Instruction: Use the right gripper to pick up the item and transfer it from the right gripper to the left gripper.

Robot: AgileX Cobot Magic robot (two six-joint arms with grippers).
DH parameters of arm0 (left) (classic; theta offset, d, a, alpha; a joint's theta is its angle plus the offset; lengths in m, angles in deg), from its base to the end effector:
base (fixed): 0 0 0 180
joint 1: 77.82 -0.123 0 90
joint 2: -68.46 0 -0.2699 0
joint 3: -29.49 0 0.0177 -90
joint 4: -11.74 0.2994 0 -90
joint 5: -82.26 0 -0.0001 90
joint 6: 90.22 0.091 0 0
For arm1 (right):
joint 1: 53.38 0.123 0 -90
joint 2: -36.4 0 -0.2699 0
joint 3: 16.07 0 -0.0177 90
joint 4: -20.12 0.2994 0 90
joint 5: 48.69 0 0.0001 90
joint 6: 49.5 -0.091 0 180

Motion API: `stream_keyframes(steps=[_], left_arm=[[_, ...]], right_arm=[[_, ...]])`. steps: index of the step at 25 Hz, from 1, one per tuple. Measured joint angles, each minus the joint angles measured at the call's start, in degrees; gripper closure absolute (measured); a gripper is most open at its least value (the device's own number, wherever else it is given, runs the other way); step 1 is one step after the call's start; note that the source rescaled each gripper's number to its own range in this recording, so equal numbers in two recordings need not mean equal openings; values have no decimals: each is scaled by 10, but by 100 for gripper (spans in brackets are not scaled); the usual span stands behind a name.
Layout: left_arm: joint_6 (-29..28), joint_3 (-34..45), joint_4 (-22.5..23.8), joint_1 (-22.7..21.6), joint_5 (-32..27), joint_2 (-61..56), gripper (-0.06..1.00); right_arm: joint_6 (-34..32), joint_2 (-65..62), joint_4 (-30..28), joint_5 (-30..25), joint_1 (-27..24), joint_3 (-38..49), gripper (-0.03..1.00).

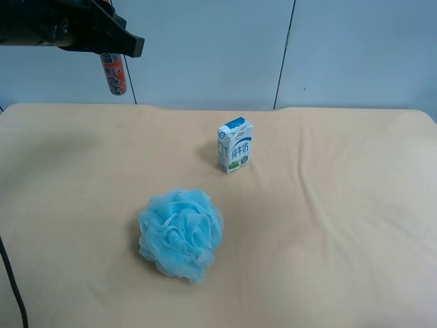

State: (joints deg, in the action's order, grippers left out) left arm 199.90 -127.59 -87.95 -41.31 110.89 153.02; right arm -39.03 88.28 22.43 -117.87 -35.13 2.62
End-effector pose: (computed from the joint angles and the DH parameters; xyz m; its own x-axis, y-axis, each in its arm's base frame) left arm 0.2983 -0.1674 0.2876 -0.2790 0.3802 -0.8818 0.2213 0.9190 0.3262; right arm 0.1590 0.0560 0.3822 -0.6581 -0.3934 -0.6420 -0.4528 0.8880 -0.0800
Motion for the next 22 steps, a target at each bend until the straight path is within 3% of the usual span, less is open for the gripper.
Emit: stream_keyframes(steps=[8, 22], left_arm=[[0, 0, 0, 0, 0, 0, 94], [0, 0, 1, 0, 0, 0, 94]], right_arm=[[-53, -87, -50, -3, 0, 136, -3], [-73, -269, -23, 60, 0, 247, -3]])
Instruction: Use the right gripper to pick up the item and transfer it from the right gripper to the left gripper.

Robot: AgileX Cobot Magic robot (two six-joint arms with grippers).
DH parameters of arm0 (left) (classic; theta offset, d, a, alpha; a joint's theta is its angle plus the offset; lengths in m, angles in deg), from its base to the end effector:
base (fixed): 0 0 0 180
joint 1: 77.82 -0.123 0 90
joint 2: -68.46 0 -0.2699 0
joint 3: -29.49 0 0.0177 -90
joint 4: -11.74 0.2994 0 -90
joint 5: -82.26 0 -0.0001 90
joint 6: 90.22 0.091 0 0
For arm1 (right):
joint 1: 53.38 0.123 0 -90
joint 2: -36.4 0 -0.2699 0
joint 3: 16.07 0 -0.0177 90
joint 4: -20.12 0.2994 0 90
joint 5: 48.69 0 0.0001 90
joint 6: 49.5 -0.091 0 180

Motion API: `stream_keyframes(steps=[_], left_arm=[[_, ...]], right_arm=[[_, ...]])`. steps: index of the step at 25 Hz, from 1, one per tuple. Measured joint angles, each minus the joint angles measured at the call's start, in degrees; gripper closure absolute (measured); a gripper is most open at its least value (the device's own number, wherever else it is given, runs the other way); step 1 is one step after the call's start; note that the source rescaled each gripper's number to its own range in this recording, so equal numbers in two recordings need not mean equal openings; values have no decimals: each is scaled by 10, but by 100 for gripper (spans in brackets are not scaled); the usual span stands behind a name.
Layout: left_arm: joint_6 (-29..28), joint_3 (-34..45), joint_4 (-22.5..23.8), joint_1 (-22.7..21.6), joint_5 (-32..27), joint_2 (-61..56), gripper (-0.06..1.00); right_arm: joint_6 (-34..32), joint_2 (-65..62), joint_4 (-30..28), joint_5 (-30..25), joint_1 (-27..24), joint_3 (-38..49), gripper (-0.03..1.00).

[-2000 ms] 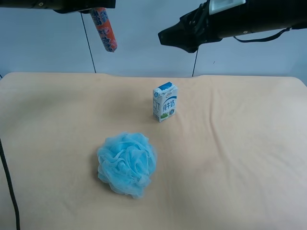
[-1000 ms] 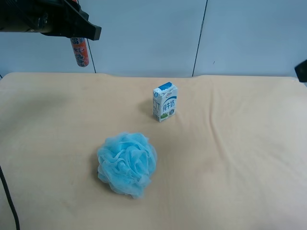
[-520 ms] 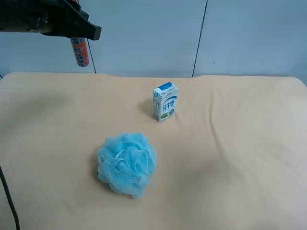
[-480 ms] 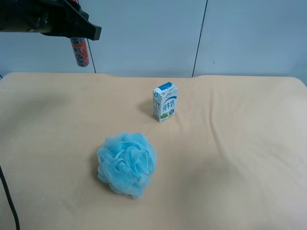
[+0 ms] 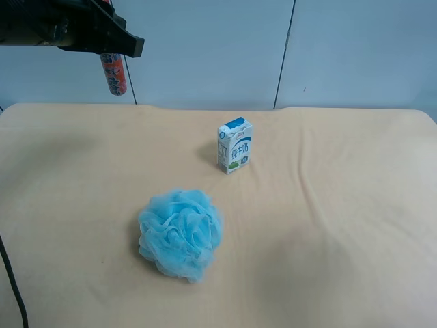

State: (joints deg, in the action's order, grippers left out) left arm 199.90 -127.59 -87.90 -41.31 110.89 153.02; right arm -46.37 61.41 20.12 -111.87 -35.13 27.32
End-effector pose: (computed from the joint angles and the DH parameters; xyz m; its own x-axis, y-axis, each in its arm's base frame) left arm 0.2983 -0.1674 0.2877 -0.2785 0.3809 -0.8817 0.2213 0.9187 0.3270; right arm 0.0905 0.0298 0.3033 -0.6122 -0.2594 -0.7469 -0.3471 0.9369 -0.0408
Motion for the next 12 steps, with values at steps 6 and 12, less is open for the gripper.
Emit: stream_keyframes(steps=[6, 12], left_arm=[[0, 0, 0, 0, 0, 0, 94], [0, 0, -2, 0, 0, 0, 94]], right_arm=[[0, -1, 0, 0, 0, 5, -3], [1, -2, 0, 0, 0, 5, -3]])
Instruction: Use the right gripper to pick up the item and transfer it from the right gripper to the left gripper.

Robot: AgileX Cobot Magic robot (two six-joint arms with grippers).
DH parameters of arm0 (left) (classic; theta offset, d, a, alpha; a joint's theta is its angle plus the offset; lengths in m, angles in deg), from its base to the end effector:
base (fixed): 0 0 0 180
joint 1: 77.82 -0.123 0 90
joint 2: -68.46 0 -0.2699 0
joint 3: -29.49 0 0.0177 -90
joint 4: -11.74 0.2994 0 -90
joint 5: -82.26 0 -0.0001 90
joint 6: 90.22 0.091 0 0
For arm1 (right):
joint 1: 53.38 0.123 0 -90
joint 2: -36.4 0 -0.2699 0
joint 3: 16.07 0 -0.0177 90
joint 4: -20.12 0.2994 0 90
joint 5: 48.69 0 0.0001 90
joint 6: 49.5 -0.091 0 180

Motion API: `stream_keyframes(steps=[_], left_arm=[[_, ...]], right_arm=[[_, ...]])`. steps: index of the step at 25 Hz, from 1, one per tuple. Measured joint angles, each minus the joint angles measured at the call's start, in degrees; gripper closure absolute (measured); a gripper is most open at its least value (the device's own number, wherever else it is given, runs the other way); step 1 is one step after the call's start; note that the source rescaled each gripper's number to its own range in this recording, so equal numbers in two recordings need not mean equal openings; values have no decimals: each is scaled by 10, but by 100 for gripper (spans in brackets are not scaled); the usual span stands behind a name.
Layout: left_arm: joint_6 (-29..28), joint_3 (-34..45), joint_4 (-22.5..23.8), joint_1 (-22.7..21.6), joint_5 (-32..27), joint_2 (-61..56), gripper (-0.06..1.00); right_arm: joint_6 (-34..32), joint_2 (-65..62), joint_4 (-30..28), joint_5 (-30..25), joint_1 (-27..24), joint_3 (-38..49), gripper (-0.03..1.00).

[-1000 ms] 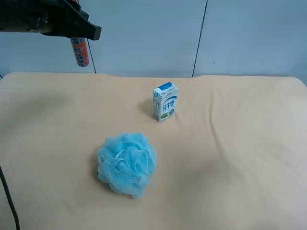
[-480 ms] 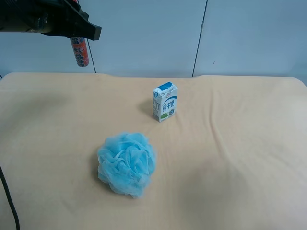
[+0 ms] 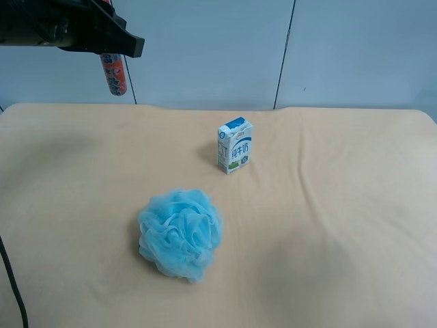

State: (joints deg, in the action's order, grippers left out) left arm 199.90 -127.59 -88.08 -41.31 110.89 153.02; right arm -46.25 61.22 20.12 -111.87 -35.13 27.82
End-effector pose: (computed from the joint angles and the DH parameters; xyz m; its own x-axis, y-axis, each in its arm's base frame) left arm 0.2982 -0.1674 0.2876 -0.2804 0.3785 -0.8821 0.2210 0.9197 0.3244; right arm 0.0905 0.0298 0.3007 -0.6153 -0.2626 -0.7432 -0.3486 0.9363 -0.0422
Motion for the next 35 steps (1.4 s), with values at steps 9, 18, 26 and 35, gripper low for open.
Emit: stream_keyframes(steps=[9, 18, 26, 35], left_arm=[[0, 0, 1, 0, 1, 21, 94], [-8, 0, 1, -1, -19, 90, 94], [-10, 0, 1, -6, -33, 141, 94], [-19, 0, 1, -64, -75, 155, 94]], right_arm=[[0, -29, 0, 0, 0, 0, -3], [0, -34, 0, 0, 0, 0, -3], [0, -34, 0, 0, 0, 0, -3], [0, -34, 0, 0, -44, 0, -3]])
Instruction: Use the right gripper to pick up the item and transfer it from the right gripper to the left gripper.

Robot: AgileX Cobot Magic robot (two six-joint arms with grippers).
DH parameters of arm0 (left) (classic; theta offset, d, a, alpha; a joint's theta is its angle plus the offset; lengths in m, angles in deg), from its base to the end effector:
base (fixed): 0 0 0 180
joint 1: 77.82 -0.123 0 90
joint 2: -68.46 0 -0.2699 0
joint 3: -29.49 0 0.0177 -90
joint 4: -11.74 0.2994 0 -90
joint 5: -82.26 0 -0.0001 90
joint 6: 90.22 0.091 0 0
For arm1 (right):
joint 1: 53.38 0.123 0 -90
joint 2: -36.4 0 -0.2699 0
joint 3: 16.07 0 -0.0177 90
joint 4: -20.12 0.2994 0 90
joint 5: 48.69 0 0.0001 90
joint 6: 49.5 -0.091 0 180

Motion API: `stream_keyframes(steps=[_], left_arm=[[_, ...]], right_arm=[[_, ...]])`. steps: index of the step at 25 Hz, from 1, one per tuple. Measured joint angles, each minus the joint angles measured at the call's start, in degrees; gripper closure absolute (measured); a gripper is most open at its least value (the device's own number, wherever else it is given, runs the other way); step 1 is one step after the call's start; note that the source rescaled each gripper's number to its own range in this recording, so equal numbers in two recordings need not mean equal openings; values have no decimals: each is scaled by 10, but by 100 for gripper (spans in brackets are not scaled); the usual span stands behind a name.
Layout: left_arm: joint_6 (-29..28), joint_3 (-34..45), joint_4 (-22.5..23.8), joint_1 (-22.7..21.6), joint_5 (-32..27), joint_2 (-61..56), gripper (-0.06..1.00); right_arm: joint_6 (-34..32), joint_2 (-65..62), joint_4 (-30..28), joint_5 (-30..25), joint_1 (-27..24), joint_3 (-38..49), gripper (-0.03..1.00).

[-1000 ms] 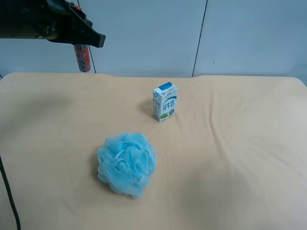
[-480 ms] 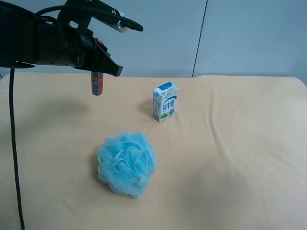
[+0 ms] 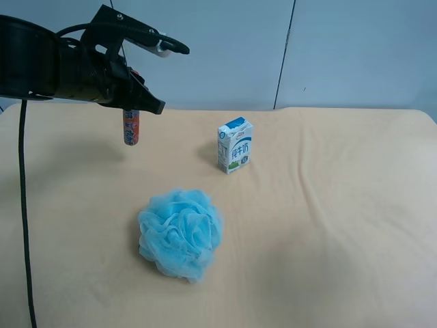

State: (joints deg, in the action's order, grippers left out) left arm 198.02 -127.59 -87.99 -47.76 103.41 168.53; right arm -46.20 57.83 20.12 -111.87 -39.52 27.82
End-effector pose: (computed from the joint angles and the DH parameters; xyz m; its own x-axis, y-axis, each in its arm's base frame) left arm 0.3417 -0.1605 0.1897 -0.4827 0.4263 -0.7651 0.2899 0.9021 0.3198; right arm 0.0821 0.0203 0.3060 -0.5896 -0.2048 -0.7813 -0.2739 0.9607 -0.0451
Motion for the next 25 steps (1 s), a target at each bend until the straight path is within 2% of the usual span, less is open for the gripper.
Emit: stream_keyframes(steps=[7, 11, 25], left_arm=[[-4, 0, 1, -22, -47, 0, 94], [-5, 0, 1, -22, -56, 0, 94], [-12, 0, 1, -23, -74, 62, 94]], right_arm=[[0, -83, 0, 1, -81, 1, -3], [0, -126, 0, 1, -109, 1, -3], [0, -133, 6, 1, -113, 1, -3]])
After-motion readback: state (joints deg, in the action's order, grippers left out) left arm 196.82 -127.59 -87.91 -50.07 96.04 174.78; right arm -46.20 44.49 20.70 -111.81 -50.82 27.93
